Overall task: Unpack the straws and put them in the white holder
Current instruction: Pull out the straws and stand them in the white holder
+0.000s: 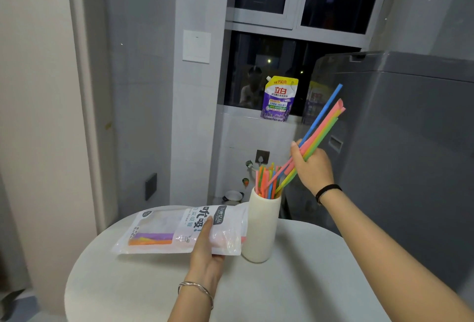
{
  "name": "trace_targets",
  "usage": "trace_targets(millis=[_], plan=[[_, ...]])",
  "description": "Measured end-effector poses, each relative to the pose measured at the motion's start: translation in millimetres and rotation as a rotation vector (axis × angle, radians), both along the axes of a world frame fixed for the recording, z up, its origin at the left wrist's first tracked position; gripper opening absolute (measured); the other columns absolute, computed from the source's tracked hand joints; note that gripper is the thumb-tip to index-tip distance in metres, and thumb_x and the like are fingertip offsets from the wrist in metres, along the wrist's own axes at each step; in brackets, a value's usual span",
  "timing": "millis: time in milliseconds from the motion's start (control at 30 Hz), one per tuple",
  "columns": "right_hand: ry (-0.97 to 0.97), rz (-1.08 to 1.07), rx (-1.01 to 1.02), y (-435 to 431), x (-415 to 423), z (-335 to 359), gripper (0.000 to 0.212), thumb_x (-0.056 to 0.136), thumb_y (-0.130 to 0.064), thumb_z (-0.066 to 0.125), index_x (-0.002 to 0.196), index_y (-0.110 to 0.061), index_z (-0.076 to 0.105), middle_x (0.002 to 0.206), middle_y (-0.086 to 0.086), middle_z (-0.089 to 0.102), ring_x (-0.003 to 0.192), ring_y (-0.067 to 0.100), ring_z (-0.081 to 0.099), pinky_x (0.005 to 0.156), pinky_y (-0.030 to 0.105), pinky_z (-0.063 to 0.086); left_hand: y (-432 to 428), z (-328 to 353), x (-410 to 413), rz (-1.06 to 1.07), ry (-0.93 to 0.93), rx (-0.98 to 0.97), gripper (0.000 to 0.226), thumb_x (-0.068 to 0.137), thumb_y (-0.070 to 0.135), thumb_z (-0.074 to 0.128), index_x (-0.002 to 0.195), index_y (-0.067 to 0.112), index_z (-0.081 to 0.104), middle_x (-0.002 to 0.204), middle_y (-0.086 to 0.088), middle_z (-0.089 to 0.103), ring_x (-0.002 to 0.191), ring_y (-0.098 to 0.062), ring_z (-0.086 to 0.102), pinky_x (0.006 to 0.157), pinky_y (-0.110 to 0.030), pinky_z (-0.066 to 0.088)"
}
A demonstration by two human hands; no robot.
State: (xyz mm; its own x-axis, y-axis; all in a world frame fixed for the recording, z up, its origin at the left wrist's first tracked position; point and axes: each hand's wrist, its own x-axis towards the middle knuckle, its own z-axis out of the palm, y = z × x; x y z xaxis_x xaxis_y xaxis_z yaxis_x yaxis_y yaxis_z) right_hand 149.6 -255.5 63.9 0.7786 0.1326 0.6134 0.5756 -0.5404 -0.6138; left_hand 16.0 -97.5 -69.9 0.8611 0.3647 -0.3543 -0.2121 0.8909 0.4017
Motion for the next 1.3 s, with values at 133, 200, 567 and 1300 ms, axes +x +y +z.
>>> trace_targets(millis=[133, 200, 567, 1300], plan=[[0.016, -0.002, -0.082, -0.6, 2.9, -6.3, 0.048, 0.094, -0.038, 0.044, 0.052, -0.017, 0.047, 0.047, -0.002, 0.044, 0.044, 0.015, 0.047, 0.047, 0.025, 0.040, -1.7, 2.3, -0.3, -0.007, -0.008, 0.017, 0.028, 0.092, 0.012, 0.060, 0.119, 0.017, 0.054, 0.094, -0.005, 0.066, 0.082, -0.023, 0.062, 0.067, -0.052, 0.056], [0.044, 0.006, -0.138, 2.6, 3.0, -8.2, 0.046, 0.094, -0.039, 0.045, 0.053, -0.018, 0.048, 0.049, -0.001, 0.046, 0.046, 0.016, 0.049, 0.050, 0.027, 0.044, -2.3, 1.3, -0.9, -0.003, -0.009, 0.016, 0.029, 0.092, 0.012, 0.060, 0.120, 0.017, 0.054, 0.095, -0.005, 0.066, 0.084, -0.024, 0.062, 0.078, -0.054, 0.053], [0.216, 0.038, -0.174, 17.6, 17.6, -31.0, 0.037, 0.085, -0.049, 0.057, 0.072, -0.014, 0.060, 0.064, 0.002, 0.060, 0.064, 0.020, 0.064, 0.063, 0.032, 0.056, -2.4, 1.0, -2.3, 0.002, -0.012, -0.006, 0.027, 0.092, 0.013, 0.060, 0.117, 0.017, 0.055, 0.095, -0.006, 0.066, 0.085, -0.026, 0.062, 0.071, -0.057, 0.056], [-0.085, 0.204, 0.295, 29.0, 11.9, 1.7, 0.090, 0.073, -0.020, 0.078, 0.142, -0.031, 0.022, 0.140, 0.004, 0.044, 0.120, 0.017, 0.053, 0.090, 0.034, 0.052, -0.9, -0.7, -1.9, 0.001, 0.024, -0.004, 0.008, 0.091, 0.013, 0.062, 0.097, 0.017, 0.059, 0.090, -0.006, 0.066, 0.078, -0.026, 0.063, 0.039, -0.048, 0.055]])
